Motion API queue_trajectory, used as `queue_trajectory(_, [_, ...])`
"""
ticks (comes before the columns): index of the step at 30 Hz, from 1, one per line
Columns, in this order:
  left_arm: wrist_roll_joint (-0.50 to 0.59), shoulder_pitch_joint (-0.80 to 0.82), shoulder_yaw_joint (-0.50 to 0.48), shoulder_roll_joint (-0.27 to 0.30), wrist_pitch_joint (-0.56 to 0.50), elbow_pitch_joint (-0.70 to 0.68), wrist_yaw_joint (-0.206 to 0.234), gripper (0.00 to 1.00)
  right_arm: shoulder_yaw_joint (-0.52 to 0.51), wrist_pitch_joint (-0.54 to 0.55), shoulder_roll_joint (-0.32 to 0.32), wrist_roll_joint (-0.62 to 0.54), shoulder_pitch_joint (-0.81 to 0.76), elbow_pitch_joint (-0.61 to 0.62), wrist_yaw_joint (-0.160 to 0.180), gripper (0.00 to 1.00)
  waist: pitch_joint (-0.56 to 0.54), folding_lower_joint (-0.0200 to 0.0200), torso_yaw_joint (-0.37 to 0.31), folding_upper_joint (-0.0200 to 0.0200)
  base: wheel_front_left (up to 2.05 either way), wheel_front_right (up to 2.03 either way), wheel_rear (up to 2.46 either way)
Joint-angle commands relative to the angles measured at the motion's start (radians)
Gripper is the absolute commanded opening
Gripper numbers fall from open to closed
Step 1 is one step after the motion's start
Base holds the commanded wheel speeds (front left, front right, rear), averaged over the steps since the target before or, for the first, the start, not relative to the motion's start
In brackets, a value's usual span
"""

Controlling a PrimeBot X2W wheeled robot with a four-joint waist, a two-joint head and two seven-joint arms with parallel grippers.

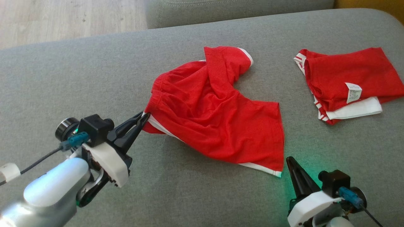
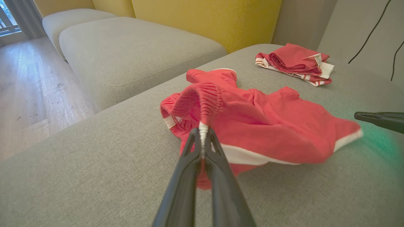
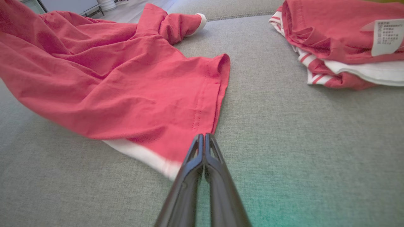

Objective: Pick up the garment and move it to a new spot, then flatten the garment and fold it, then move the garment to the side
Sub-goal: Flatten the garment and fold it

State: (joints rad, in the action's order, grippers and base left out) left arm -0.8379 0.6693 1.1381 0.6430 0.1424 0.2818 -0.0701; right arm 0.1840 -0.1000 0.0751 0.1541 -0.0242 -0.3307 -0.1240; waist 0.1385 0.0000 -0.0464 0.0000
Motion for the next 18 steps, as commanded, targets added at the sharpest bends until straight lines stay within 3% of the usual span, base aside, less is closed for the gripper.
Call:
queue_trajectory(1, [-0.008,0.032,-0.050,0.044,0.010,-0.023,0.007,0.00,0.017,-0.016,-0.002,-0.009,0.034,0.033,-0.007,0.00,0.000,0.0000,0.000,0.0000,0.00,0.00,0.00])
queue_trajectory(11, [-0.011,0.024,-0.044,0.039,0.015,-0.029,0.015,0.00,-0.036,-0.052,-0.012,-0.030,0.040,0.055,-0.007,0.00,-0.002,0.0000,-0.008,0.0000,0.00,0.00,0.00])
queue_trajectory(12, [-0.012,0.023,-0.043,0.038,0.016,-0.028,0.015,0.00,-0.042,-0.062,-0.014,-0.033,0.041,0.061,-0.007,0.35,-0.002,0.0000,-0.008,0.0000,0.00,0.00,0.00])
queue_trajectory(13, [-0.013,0.022,-0.042,0.036,0.017,-0.027,0.014,0.00,-0.048,-0.071,-0.015,-0.035,0.043,0.066,-0.007,0.85,-0.003,0.0000,-0.008,0.0000,0.00,0.00,0.00])
queue_trajectory(14, [-0.016,0.021,-0.043,0.034,0.019,-0.025,0.014,0.00,-0.054,-0.079,-0.017,-0.035,0.043,0.071,-0.007,1.00,-0.003,0.0000,-0.007,0.0000,0.00,0.00,0.00])
queue_trajectory(16, [-0.020,0.018,-0.045,0.027,0.026,-0.021,0.018,0.00,-0.060,-0.088,-0.019,-0.036,0.043,0.076,-0.007,1.00,-0.005,0.0000,-0.005,0.0000,0.00,0.00,0.00])
queue_trajectory(18, [-0.017,0.015,-0.052,0.018,0.041,-0.014,0.035,1.00,-0.064,-0.096,-0.021,-0.040,0.044,0.082,-0.007,1.00,-0.006,0.0000,-0.002,0.0000,0.00,0.00,0.00])
